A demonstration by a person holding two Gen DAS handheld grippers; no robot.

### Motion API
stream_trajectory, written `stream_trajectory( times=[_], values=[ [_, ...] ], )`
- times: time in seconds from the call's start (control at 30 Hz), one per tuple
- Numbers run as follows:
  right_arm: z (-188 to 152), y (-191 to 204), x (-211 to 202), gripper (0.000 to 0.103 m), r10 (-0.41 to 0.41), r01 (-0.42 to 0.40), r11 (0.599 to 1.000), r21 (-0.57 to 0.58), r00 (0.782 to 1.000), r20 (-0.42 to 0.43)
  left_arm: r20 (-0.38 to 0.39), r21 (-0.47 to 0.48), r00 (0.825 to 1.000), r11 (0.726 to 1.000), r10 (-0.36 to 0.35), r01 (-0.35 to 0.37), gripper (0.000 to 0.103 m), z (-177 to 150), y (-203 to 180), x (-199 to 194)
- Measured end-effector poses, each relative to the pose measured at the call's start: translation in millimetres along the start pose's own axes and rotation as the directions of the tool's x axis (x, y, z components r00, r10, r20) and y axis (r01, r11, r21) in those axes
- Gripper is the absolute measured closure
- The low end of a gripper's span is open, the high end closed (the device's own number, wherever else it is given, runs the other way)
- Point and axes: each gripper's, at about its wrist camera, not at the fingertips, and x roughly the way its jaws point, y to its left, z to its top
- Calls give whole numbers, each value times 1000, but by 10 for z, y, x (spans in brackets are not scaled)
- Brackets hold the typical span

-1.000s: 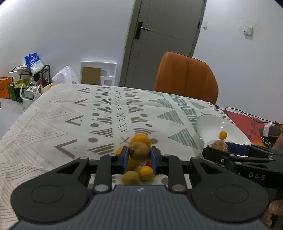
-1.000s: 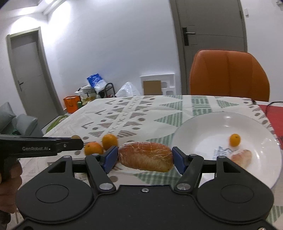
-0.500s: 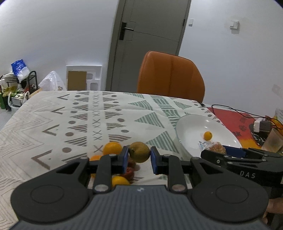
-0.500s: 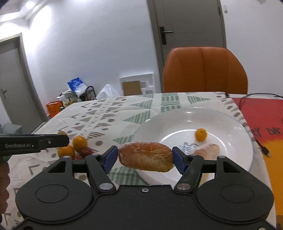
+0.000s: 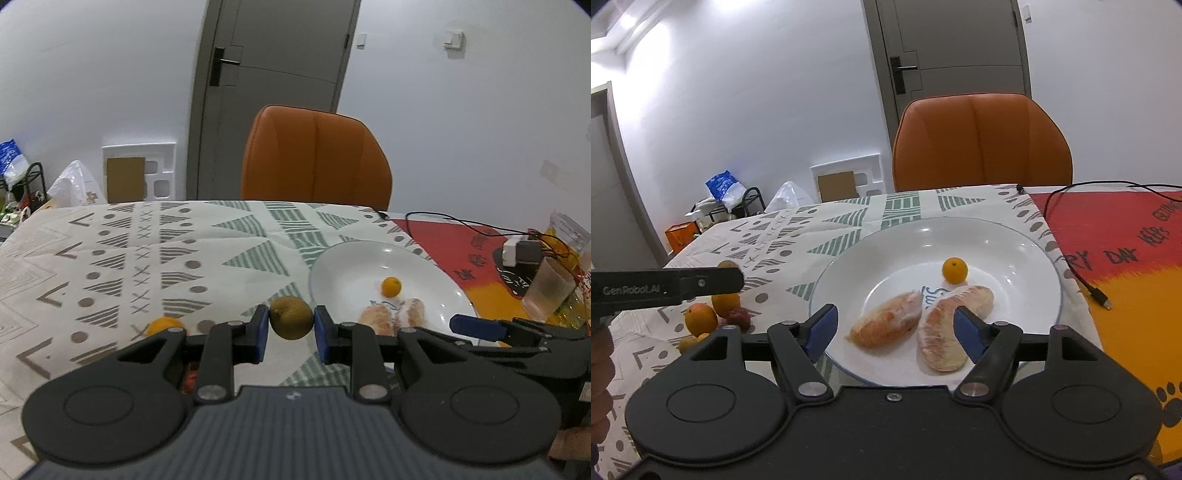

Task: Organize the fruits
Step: 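Open the left gripper to drop the brownish fruit into the bowl, then move both tools back from the bowl toward the remaining fruit pile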

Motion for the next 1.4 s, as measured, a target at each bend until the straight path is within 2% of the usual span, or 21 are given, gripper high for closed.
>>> stream_trajectory(
  times=[0.87, 1.17, 1.4],
  values=[
    [-49, -171, -150, 28, -37, 36, 999, 32, 999, 18, -23, 64, 998, 996, -61, 62, 78, 126, -380, 335],
    [-64, -165, -149, 28, -30, 29, 999, 37, 999, 19, -28, 58, 999, 998, -26, 28, 72, 106, -301, 259],
    [-70, -92, -114, 26, -3, 2, 999, 37, 1000, 19, -17, 48, 1000, 999, 26, -26, 62, 83, -156, 110]
  ],
)
